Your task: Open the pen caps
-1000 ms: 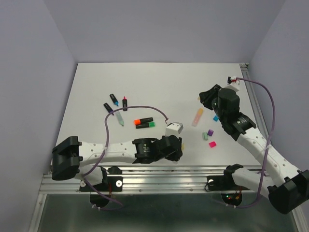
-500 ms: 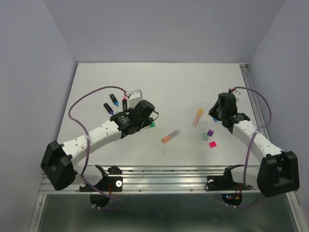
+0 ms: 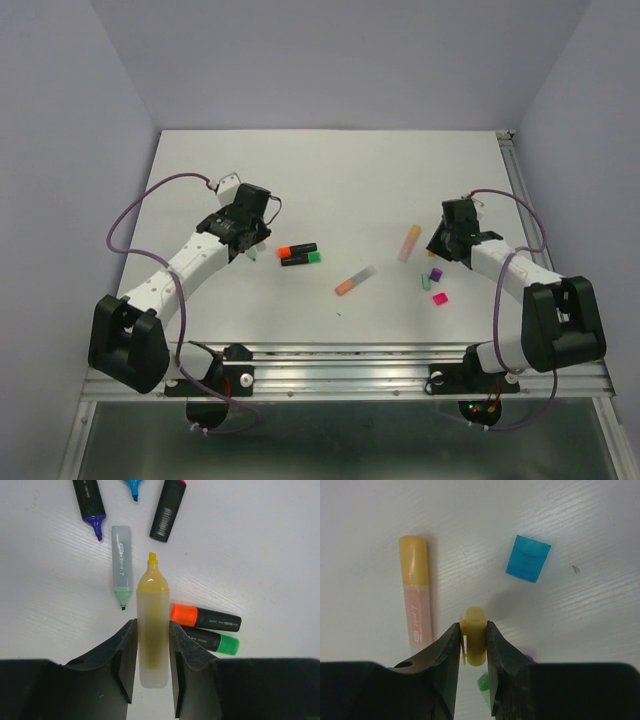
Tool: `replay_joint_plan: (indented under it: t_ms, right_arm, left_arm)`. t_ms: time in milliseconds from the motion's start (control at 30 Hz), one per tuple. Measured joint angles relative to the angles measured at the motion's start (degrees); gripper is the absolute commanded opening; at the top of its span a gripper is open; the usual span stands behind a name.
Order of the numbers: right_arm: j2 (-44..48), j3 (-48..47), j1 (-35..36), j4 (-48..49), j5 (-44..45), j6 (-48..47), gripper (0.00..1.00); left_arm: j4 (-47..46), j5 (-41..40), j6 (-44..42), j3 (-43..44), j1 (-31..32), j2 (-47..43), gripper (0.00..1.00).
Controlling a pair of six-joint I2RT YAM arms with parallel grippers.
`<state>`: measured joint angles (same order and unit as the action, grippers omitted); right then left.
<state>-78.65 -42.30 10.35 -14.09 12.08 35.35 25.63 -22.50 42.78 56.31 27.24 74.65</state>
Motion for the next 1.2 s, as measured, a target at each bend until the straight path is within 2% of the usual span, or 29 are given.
replay_joint_plan:
  t_ms: [167, 200, 467, 500, 567, 633, 767, 833, 933, 1100, 1200]
  right_arm:
    - [-3.74, 0.0, -0.26, -0.04, -0.11, 0.02, 0.2]
    - [-4.31, 0.0, -0.26, -0.07, -0.11, 0.04, 0.25]
    - [-5.77, 0.0, -0.26, -0.46, -0.11, 0.28, 0.41]
    - [-5.7, 0.0, -0.26, -0.5, -0.11, 0.31, 0.52]
    - [-5.2, 0.0, -0.26, -0.5, -0.26, 0.31, 0.62]
    - [-3.74, 0.0, -0.26, -0.57, -0.57, 0.42, 0.7]
    - [1.66, 0.07, -0.28, -0.35, -1.4, 0.22, 0.93]
    - [5.05, 0.59, -0.26, 0.81, -1.99, 0.04, 0.99]
    - [9.38, 2.29, -0.28, 2.69, -3.15, -0.57, 1.0]
    - [13.4, 4.15, -0.28, 4.74, -3.98, -1.49, 1.0]
    - [13.57, 4.35, -0.28, 5.53, -4.33, -1.68, 1.0]
  left_arm:
    - [-0.63, 1.53, -1.66, -0.04, -4.37, 2.91, 0.0]
    - [-0.66, 1.7, -1.88, -0.04, -5.07, 3.69, 0.0]
    - [-0.7, 1.95, -2.47, 0.11, -6.1, 7.48, 0.0]
    - [-0.7, 1.95, -2.47, 0.11, -6.1, 7.58, 0.0]
    - [-0.66, 1.95, -2.49, 0.17, -6.12, 7.67, 0.0]
    - [-0.63, 1.95, -2.51, 0.39, -6.23, 7.74, 0.0]
    - [-0.37, 1.66, -2.16, 0.44, -6.82, 7.74, 0.0]
    - [-0.37, 1.66, -2.03, 0.44, -7.34, 7.74, 0.0]
    - [-0.5, 1.57, -1.81, 0.39, -9.7, 7.74, 0.0]
    - [-3.13, 1.53, -1.97, -1.7, -12.7, 7.74, 0.16]
    - [-3.82, 1.53, -2.05, -3.37, -13.38, 7.91, 0.19]
